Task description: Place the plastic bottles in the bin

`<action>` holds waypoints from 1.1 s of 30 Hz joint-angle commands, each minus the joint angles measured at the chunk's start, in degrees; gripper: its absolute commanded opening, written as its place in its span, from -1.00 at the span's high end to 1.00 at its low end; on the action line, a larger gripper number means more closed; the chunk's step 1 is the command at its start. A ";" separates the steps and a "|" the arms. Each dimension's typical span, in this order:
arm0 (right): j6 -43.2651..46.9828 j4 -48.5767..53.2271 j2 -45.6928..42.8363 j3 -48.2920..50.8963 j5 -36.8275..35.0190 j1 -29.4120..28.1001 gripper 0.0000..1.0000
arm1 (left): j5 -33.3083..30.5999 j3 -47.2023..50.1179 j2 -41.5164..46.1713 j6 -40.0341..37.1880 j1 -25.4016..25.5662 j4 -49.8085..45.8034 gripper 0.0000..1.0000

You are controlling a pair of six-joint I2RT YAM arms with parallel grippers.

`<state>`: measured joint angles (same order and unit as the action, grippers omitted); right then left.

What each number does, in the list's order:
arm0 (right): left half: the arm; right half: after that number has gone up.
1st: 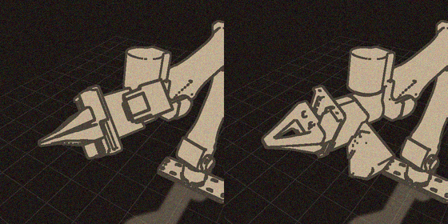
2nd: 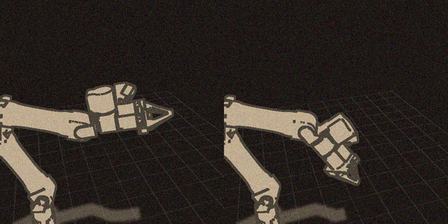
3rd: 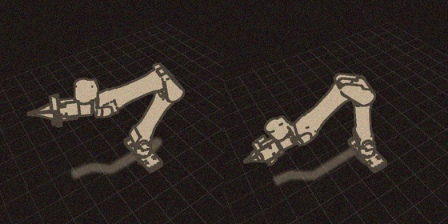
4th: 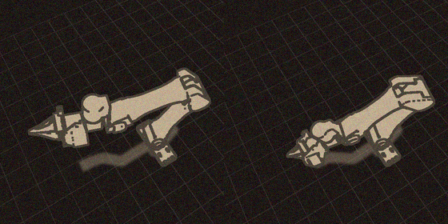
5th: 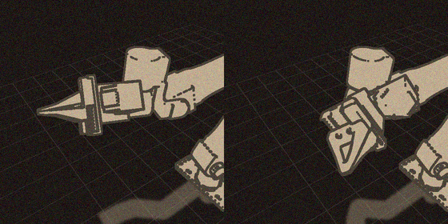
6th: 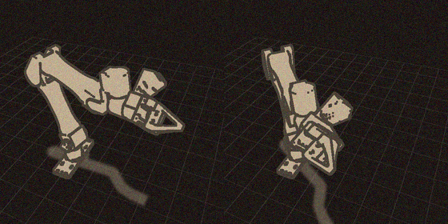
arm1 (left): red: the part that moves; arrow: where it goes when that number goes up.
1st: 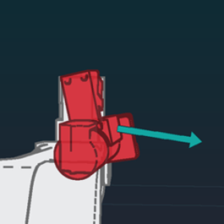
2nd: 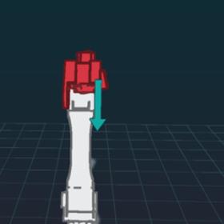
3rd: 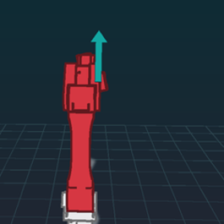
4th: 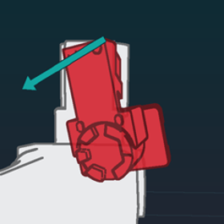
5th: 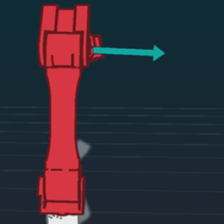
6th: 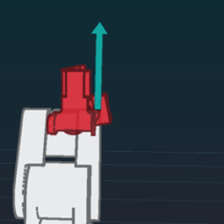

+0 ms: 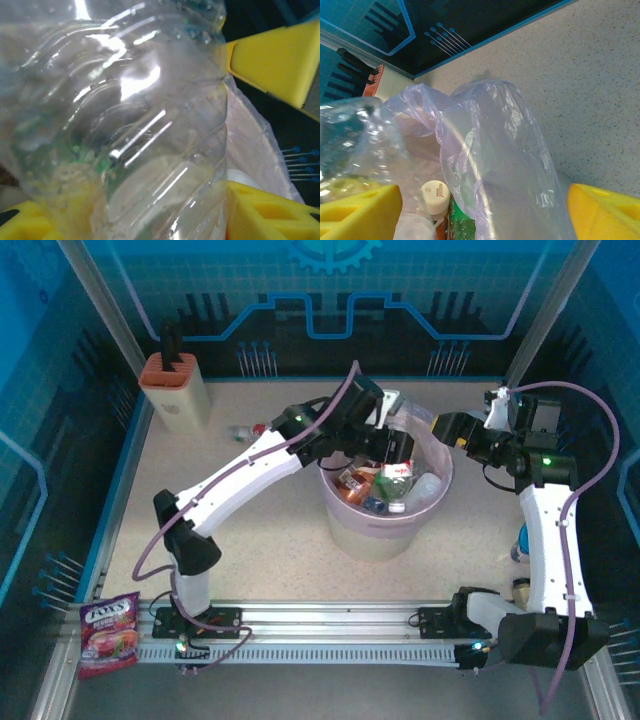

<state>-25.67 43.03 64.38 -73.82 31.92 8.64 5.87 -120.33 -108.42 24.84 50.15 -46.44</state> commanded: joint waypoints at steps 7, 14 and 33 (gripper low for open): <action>0.95 0.80 -0.23 -1.01 -0.10 -0.58 -0.76 | -1.13 -3.95 -5.65 -3.63 1.00 -4.46 -0.67; 1.18 0.88 -0.04 -1.23 -0.34 -0.47 -0.76 | -1.92 -3.10 -0.56 -4.73 1.07 -2.79 -0.83; -0.10 0.37 -0.29 -2.16 -0.73 -3.55 -0.76 | -18.05 3.40 3.20 -2.61 0.47 20.40 -0.33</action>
<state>-25.50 43.20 64.73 -75.44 31.68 5.89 -8.88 -116.84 -102.21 21.08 50.78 -32.91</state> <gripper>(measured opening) 0.876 0.663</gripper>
